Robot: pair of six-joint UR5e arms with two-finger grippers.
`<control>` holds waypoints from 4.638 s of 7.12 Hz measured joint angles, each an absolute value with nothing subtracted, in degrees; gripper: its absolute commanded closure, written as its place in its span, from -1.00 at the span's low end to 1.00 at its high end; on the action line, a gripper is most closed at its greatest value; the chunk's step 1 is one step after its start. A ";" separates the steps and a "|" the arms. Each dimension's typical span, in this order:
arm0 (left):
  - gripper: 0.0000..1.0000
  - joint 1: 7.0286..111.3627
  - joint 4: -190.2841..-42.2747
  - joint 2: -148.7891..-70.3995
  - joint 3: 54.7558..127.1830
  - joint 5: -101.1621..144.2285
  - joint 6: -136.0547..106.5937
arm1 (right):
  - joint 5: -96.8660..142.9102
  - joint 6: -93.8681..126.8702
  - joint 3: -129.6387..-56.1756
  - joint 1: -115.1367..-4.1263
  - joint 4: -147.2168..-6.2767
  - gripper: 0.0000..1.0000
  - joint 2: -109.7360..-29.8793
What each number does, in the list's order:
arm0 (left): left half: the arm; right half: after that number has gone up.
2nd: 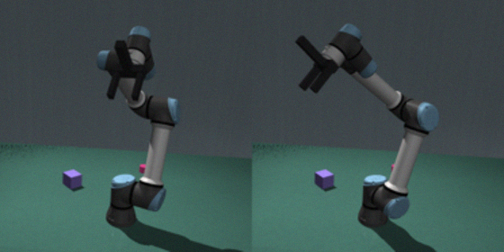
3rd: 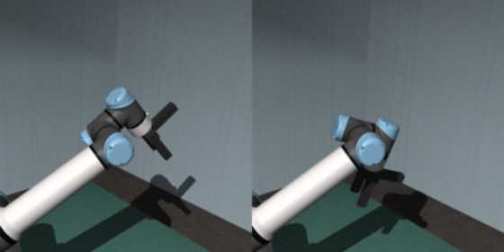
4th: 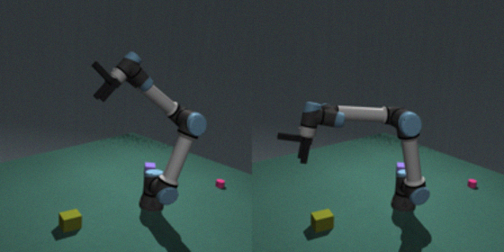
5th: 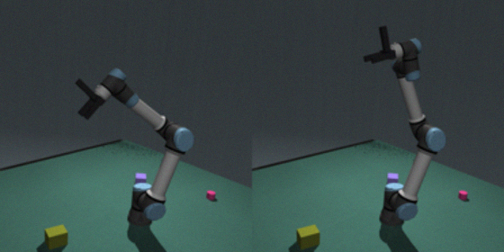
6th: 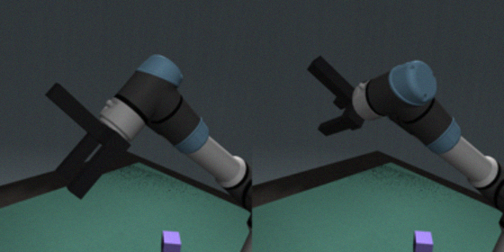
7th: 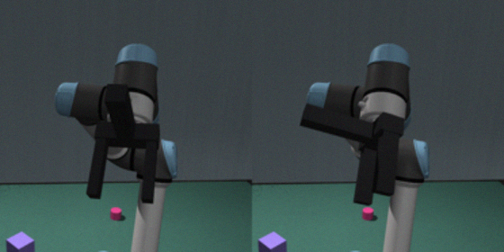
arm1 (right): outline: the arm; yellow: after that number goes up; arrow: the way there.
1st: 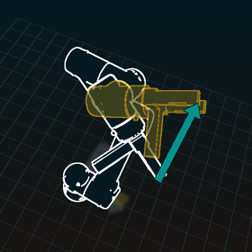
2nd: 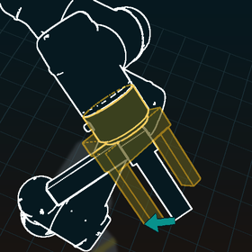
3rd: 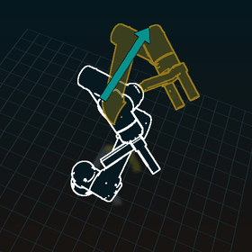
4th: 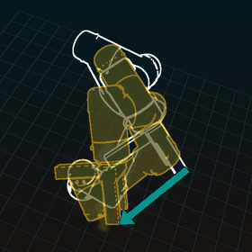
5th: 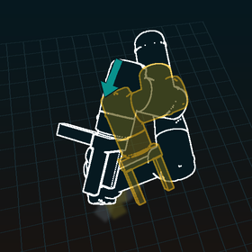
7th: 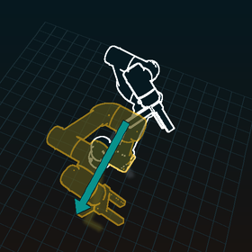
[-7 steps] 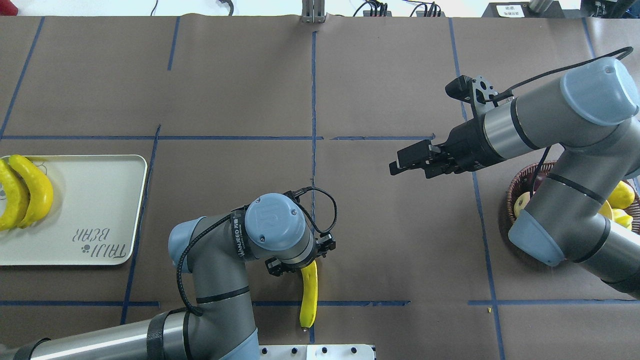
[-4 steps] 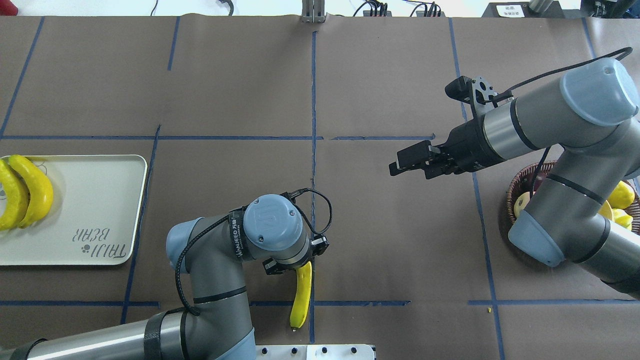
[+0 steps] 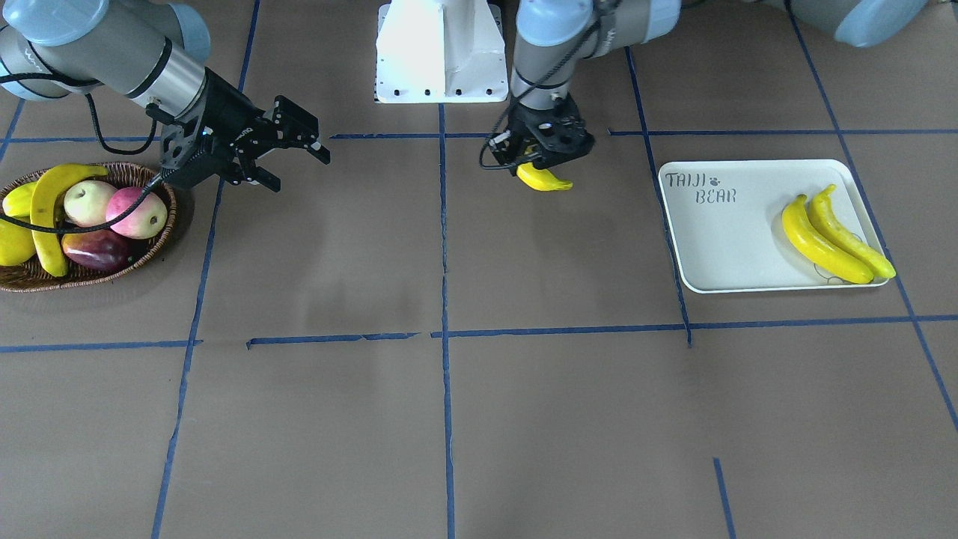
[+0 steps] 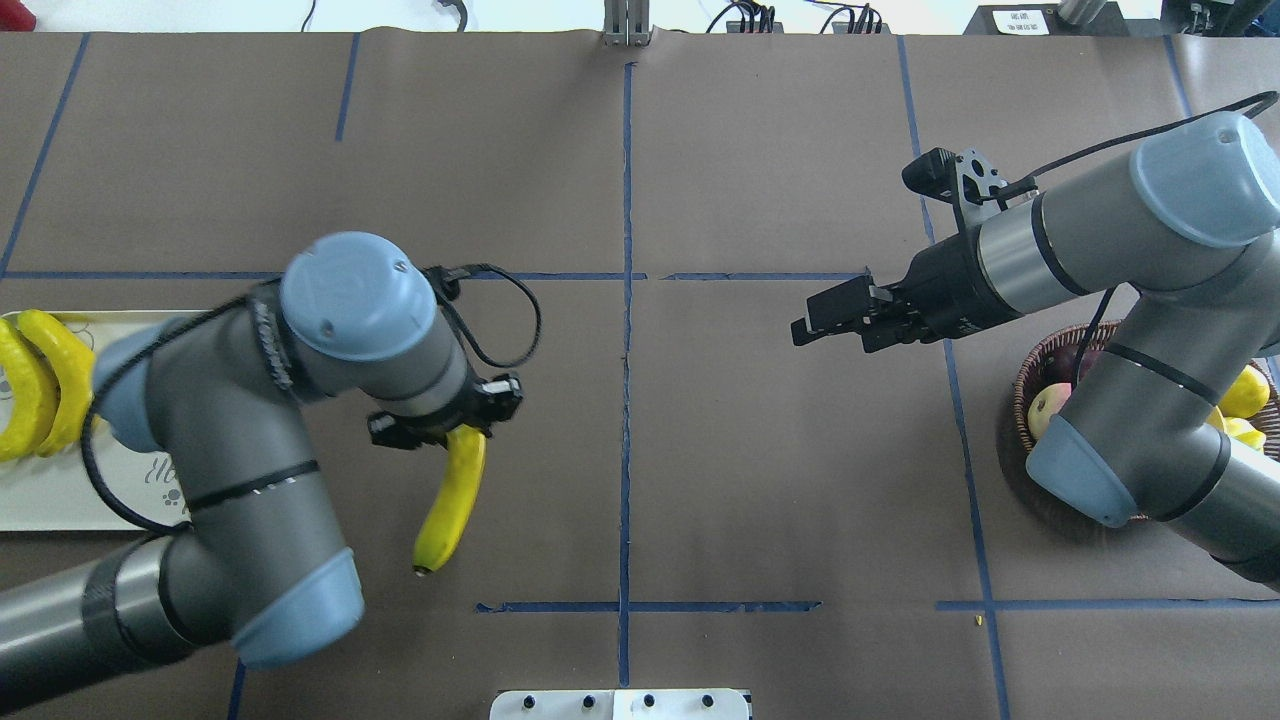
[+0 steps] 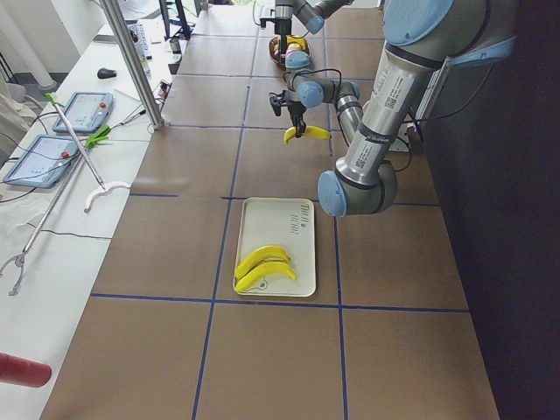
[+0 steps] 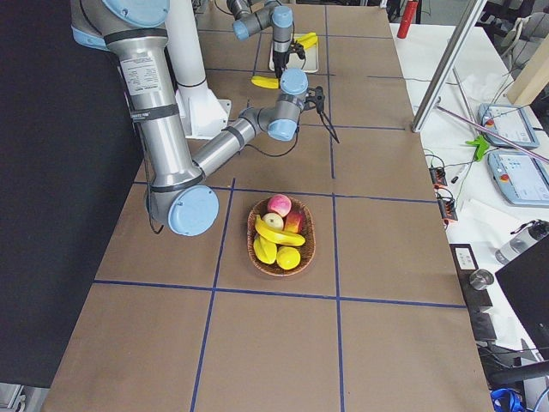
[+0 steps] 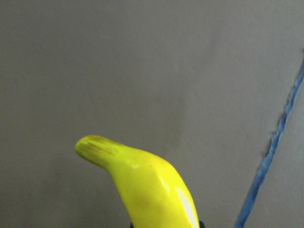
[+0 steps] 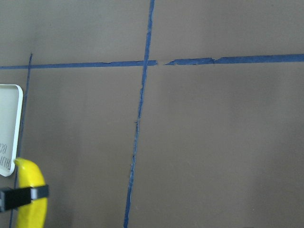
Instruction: Transfer all bananas from basket to plate
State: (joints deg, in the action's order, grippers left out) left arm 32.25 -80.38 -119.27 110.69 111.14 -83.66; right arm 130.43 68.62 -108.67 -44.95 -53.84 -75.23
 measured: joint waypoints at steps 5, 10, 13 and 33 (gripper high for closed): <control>0.84 54.74 -95.60 -100.79 100.84 118.87 -56.90 | 134.42 44.83 -108.28 -54.29 -67.64 -0.99 -81.14; -1.00 57.19 -109.45 -97.46 94.93 123.55 -56.04 | 134.69 29.92 -108.63 -62.52 -68.11 -0.97 -94.23; -1.00 59.65 -99.55 -97.97 104.53 129.20 -56.53 | 131.58 30.26 -109.24 -65.35 -67.37 -0.79 -104.75; -1.00 59.85 -98.09 -97.93 108.04 129.69 -57.71 | 126.16 51.90 -112.03 -56.36 -58.10 1.00 -108.91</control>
